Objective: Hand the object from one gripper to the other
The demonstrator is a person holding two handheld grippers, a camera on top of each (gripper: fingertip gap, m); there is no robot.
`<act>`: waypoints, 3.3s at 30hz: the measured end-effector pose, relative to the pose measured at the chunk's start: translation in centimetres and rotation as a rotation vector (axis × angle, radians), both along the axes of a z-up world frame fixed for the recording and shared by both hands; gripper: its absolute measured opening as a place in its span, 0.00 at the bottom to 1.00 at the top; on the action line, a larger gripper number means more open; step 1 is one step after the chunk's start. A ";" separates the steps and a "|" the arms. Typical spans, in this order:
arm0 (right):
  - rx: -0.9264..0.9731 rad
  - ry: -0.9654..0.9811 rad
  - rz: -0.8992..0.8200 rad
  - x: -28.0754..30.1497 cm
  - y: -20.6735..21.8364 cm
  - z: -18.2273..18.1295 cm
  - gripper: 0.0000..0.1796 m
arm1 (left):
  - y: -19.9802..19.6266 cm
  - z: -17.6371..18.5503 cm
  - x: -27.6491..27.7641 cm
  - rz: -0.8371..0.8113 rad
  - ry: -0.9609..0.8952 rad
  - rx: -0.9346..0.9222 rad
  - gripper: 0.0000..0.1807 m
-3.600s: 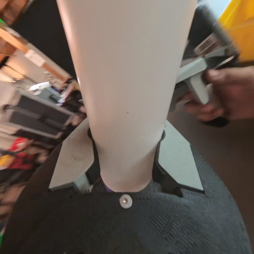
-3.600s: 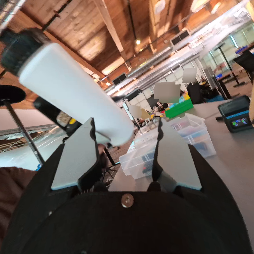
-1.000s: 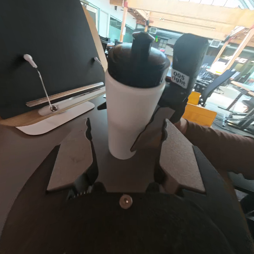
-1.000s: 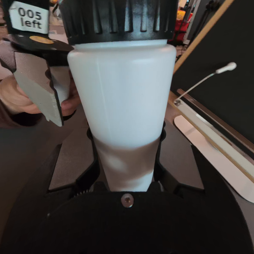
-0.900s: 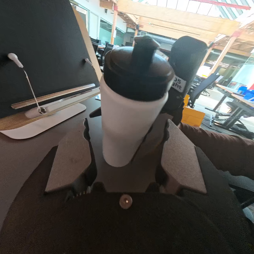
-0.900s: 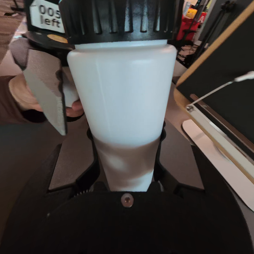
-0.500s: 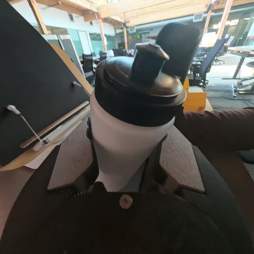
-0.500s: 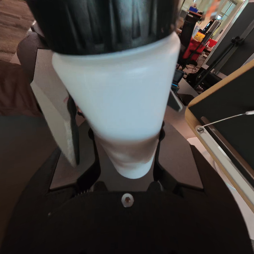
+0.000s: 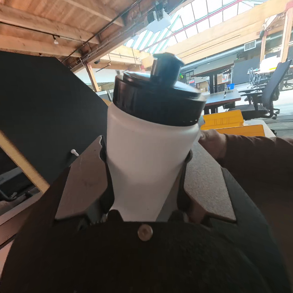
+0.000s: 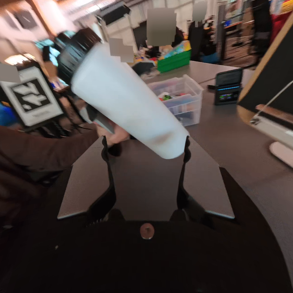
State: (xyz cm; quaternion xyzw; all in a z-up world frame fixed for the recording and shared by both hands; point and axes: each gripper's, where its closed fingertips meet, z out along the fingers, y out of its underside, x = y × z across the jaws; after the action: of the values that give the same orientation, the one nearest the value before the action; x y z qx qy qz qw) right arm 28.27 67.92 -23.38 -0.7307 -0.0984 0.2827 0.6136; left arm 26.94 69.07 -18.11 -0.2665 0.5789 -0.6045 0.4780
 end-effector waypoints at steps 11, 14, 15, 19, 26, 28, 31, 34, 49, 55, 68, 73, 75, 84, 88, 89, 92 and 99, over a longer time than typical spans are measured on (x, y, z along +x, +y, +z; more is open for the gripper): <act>0.043 -0.081 -0.068 0.5 1.0 -1.2 0.66 | -1.0 0.7 -0.7 -0.313 0.067 -0.349 0.55; 0.010 -0.222 -0.044 -1.8 2.0 -2.9 0.66 | -1.8 0.5 -0.5 -0.366 0.084 -0.411 0.55; -0.032 -0.272 -0.029 -2.5 2.3 -4.0 0.66 | -2.0 0.3 -0.3 -0.372 0.088 -0.421 0.55; -0.117 -0.455 -0.028 -3.7 3.5 -7.0 0.56 | -2.3 -0.8 0.5 -0.350 0.133 -0.407 0.55; 0.005 -0.670 -0.357 2.5 3.0 -3.1 0.52 | 1.3 -1.2 1.1 -0.218 0.207 -0.436 0.50; 0.002 -0.823 -0.534 5.6 2.2 -2.0 0.52 | 2.6 -1.6 1.4 -0.159 0.225 -0.436 0.50; -0.041 -1.017 -0.744 9.4 1.0 -1.5 0.52 | 4.2 -2.0 1.7 -0.066 0.238 -0.441 0.50; -0.125 -1.080 -0.794 10.8 0.9 -2.5 0.52 | 4.8 -3.3 2.1 0.047 0.283 -0.309 0.50; -0.513 -0.352 -0.358 6.3 -0.1 -8.1 0.52 | 7.6 -11.3 4.2 0.691 0.351 0.811 0.41; -0.617 -0.283 -0.280 4.8 -0.6 -9.6 0.52 | 6.9 -10.8 3.6 0.749 0.160 1.009 0.46; -0.693 -0.257 -0.010 -0.7 -1.6 -10.7 0.52 | 1.8 -12.2 4.3 0.620 -0.004 1.305 0.55; -0.524 -0.121 -0.031 -0.4 -0.6 -7.0 0.50 | 2.0 -12.5 4.4 0.590 0.103 1.228 0.49; -0.415 -0.048 -0.013 -0.4 -0.7 -4.6 0.52 | 2.0 -11.6 4.4 0.604 0.086 1.167 0.49; 0.251 0.009 -0.182 3.6 -3.8 7.5 0.56 | 2.8 -8.2 3.1 0.413 0.166 0.452 0.48; 0.280 -0.040 -0.130 2.3 -3.6 7.2 0.59 | 1.9 -6.1 1.9 0.169 0.235 0.022 0.48; 0.272 -0.067 -0.107 1.4 -3.2 6.8 0.60 | 1.4 -5.8 1.7 0.113 0.252 -0.036 0.49; 0.229 -0.128 -0.056 -1.2 -1.6 5.2 0.66 | -0.4 -6.0 1.4 -0.021 0.307 -0.120 0.48; 0.132 -0.222 -0.031 -4.1 1.2 1.9 0.53 | -4.1 -9.3 1.4 -0.117 0.436 -0.014 0.47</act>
State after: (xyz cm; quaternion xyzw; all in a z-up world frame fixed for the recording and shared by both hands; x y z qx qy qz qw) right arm 24.13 69.10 -21.50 -0.7168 -0.1728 0.1838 0.6500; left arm 28.37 64.98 -27.37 -0.3604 0.6787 -0.5633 0.3036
